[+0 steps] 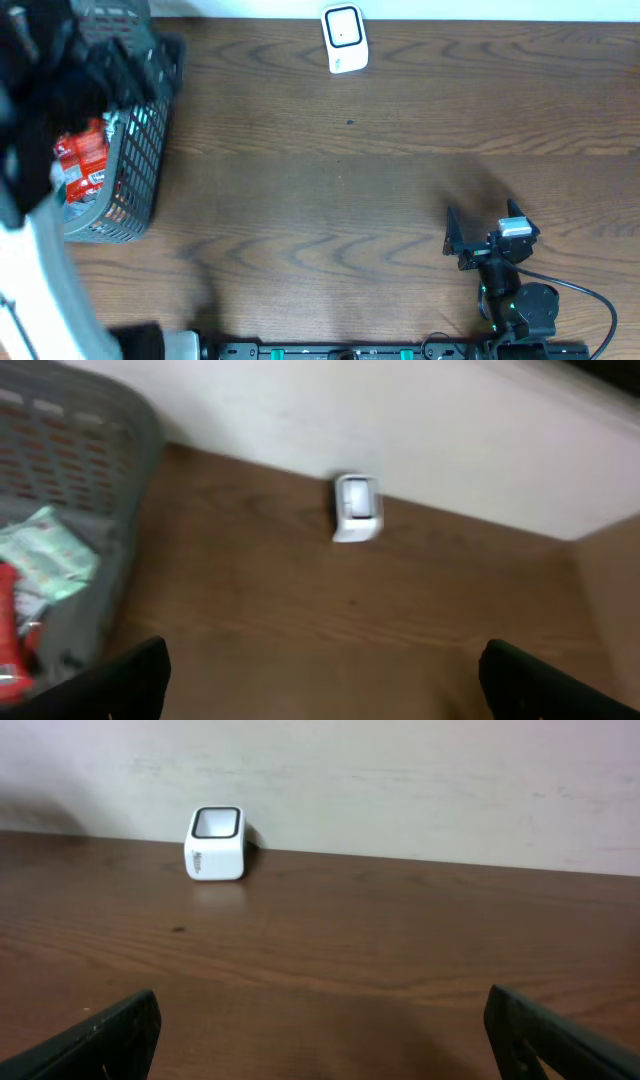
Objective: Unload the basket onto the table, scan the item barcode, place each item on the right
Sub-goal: 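Reach the left gripper into the grey basket toward the red bag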
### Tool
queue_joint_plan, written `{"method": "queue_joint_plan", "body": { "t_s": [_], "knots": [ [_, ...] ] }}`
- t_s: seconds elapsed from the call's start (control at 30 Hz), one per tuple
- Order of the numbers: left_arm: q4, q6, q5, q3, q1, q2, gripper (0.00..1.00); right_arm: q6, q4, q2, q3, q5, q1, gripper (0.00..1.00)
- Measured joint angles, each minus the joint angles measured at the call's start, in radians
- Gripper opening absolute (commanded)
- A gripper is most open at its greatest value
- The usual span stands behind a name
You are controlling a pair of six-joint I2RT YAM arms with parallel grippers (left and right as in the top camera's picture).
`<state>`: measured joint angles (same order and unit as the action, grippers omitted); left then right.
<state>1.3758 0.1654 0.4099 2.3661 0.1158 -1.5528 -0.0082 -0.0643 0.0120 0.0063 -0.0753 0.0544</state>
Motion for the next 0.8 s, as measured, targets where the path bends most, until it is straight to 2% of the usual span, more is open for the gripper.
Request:
{"method": "queue_joint_plan", "body": {
  "t_s": [0.07, 0.37, 0.8],
  "knots": [
    [0.006, -0.011, -0.053, 0.004, 0.005, -0.063, 0.93, 0.000, 0.000, 0.000, 0.000, 0.000, 0.000, 0.99],
    [0.085, 0.025, -0.327, 0.004, 0.145, -0.200, 0.92, 0.000, 0.000, 0.000, 0.000, 0.000, 0.000, 0.99],
    [0.149, 0.040, -0.406, 0.006, 0.383, -0.409, 0.93, 0.000, 0.000, 0.000, 0.000, 0.000, 0.000, 0.99]
  ]
}}
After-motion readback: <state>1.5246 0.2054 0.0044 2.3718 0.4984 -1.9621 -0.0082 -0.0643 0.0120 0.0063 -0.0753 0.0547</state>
